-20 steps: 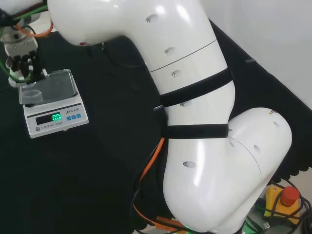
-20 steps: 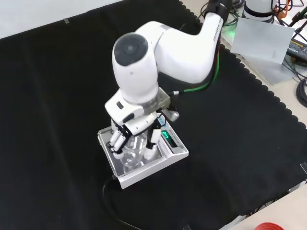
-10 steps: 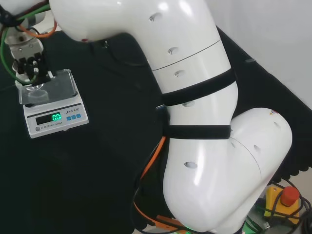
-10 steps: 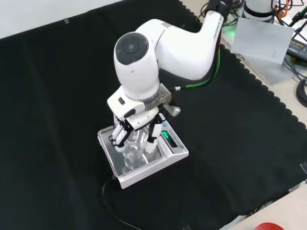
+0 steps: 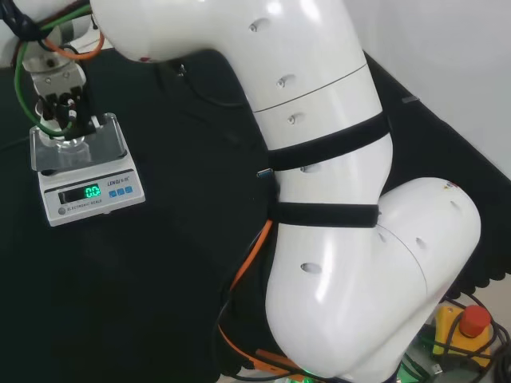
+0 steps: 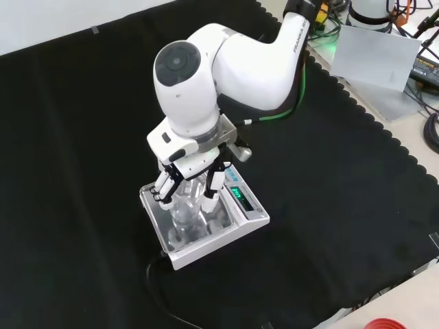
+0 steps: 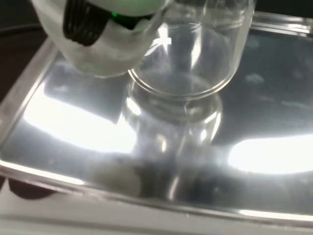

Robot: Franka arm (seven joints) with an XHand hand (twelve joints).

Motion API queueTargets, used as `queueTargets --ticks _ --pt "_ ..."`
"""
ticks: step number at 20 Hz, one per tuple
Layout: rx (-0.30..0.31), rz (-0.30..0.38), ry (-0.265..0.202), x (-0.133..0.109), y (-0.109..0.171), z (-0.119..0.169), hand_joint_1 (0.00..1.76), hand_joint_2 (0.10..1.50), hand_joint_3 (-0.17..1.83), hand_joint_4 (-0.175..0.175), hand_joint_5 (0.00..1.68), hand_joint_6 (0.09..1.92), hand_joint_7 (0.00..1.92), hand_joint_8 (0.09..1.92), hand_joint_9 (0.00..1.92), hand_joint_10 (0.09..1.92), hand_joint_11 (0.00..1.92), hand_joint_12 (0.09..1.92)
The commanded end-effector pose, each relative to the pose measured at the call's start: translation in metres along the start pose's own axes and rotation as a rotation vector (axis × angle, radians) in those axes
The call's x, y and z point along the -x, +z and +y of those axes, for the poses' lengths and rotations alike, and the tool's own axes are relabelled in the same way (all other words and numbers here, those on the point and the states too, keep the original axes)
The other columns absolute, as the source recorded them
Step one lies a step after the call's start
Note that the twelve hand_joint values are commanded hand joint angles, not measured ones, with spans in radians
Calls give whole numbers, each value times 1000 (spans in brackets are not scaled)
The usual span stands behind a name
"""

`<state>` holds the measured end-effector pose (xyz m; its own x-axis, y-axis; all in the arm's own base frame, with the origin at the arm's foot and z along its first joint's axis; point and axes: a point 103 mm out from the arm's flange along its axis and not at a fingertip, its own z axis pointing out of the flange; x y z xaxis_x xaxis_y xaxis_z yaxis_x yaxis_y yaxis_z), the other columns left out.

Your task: Put the beaker on the electronic balance.

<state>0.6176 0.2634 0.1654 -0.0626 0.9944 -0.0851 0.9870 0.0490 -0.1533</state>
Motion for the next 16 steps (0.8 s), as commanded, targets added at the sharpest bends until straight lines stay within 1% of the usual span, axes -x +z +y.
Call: queueTargets --ticks 1,2,3,5,6,7,8,9,10,11,13,16 --pt "-19 2 5 3 10 1 1208 1006 -21 -175 1235 593 1029 971 1342 531 1370 745" --pt "-22 4 7 4 10 1 1208 1006 -21 -175 1235 592 1029 970 1342 531 1373 746" --pt "-22 6 8 5 10 2 1205 1006 -23 -165 1238 587 1030 967 1342 529 1382 746" --pt "-35 29 10 7 10 2 1192 1007 -30 -122 1246 575 1033 954 1343 519 1399 742" --pt "-52 43 10 9 10 1 1169 978 -67 -76 1145 652 1012 938 1330 503 1332 786" --pt "-64 51 3 10 8 1 1104 948 -112 -36 948 764 931 928 1251 511 1165 895" --pt "-65 64 0 11 6 0 1038 924 -143 -19 726 836 837 929 1146 555 992 1020" --pt "-58 72 -2 12 2 -2 969 907 -159 -14 533 825 731 930 1032 616 832 1136" --pt "-45 79 -1 14 -2 -3 901 895 -168 -13 395 758 626 925 923 680 699 1232" --pt "-34 83 -2 15 -7 -4 844 887 -172 -11 309 675 537 916 841 732 608 1305" --pt "-14 78 -5 18 -18 -6 757 871 -175 -9 223 492 378 884 706 808 500 1384" --pt "10 82 -8 23 -31 -10 644 833 -167 -6 137 255 197 826 506 873 333 1475"
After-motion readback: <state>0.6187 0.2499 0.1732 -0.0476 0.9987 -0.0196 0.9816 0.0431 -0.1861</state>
